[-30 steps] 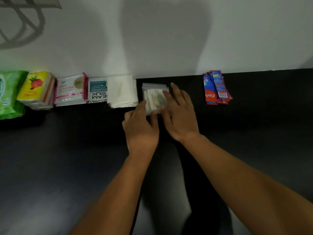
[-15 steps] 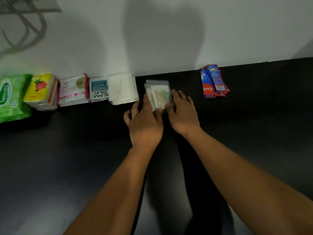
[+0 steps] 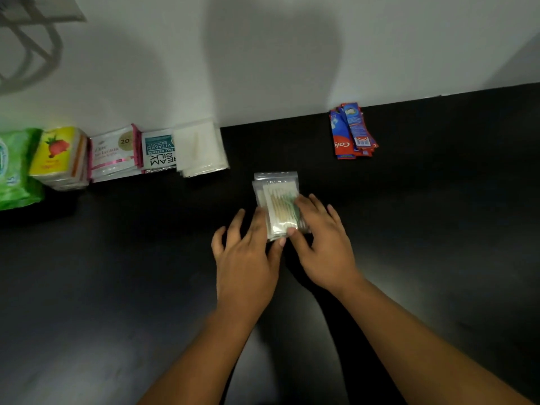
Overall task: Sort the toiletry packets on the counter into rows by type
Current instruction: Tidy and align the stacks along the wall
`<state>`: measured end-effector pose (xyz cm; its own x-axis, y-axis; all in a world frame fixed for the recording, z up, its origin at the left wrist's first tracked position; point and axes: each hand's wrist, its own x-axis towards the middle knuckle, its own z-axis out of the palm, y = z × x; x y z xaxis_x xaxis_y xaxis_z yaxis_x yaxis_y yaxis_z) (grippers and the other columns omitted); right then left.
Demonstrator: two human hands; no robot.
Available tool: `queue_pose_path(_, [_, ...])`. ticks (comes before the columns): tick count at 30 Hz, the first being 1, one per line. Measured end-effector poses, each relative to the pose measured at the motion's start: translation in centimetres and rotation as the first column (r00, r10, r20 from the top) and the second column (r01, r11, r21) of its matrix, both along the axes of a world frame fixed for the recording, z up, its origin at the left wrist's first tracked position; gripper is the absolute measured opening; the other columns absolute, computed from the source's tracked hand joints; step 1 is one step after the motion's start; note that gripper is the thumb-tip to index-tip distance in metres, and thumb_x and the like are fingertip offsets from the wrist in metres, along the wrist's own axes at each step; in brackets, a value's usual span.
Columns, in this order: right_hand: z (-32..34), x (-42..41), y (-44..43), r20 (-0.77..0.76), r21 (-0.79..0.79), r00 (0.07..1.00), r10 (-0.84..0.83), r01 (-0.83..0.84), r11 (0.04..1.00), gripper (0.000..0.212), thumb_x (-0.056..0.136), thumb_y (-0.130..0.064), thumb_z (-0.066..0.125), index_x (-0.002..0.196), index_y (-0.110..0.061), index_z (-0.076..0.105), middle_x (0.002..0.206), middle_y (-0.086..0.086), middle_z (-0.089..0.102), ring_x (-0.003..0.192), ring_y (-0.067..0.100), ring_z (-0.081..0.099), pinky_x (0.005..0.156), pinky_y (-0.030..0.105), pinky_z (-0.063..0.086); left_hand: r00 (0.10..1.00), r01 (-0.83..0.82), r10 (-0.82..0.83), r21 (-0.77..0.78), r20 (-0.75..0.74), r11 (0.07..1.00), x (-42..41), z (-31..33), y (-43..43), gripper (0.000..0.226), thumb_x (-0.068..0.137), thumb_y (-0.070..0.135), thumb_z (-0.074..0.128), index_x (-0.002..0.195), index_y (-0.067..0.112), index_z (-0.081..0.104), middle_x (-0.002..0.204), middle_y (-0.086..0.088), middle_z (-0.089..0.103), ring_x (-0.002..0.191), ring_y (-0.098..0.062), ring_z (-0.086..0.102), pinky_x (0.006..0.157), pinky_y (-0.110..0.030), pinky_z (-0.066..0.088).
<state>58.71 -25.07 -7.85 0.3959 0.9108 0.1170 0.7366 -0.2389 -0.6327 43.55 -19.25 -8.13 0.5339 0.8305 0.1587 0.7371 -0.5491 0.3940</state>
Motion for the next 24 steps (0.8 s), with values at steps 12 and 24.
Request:
queue_pose_path(12, [-0.2, 0.5, -4.9, 0.073, -0.033, 0.994, 0.084, -0.082, 0.996, 0.062, 0.096, -0.037, 0.053, 0.152, -0.025, 0.029, 0.158, -0.001, 0.034, 0.151, 0.014, 0.019, 0.123, 0.042, 0.02, 0.969, 0.229, -0.231, -0.033, -0.086, 0.973, -1.8, 0.7, 0.6, 0.082, 0.091, 0.065, 0.045, 0.156, 0.022, 0.019, 0.158, -0.005, 0.035, 0.148, -0.024, 0.024, 0.121, -0.048, 0.02])
queue_pose_path(24, [-0.6, 4.4, -1.5, 0.388, 0.065, 0.922, -0.013, -0.014, 0.998, 0.04, 0.09, -0.031, 0.066, 0.129, -0.02, 0.063, 0.134, 0.0, 0.06, 0.109, 0.027, 0.05, 0.082, 0.039, 0.041, 0.982, 0.188, -0.184, 0.12, -0.042, 0.975, 3.7, -0.3, 3.4, 0.06, 0.094, 0.048, 0.057, 0.139, 0.009, 0.054, 0.135, -0.009, 0.063, 0.137, -0.027, 0.047, 0.112, -0.059, 0.031])
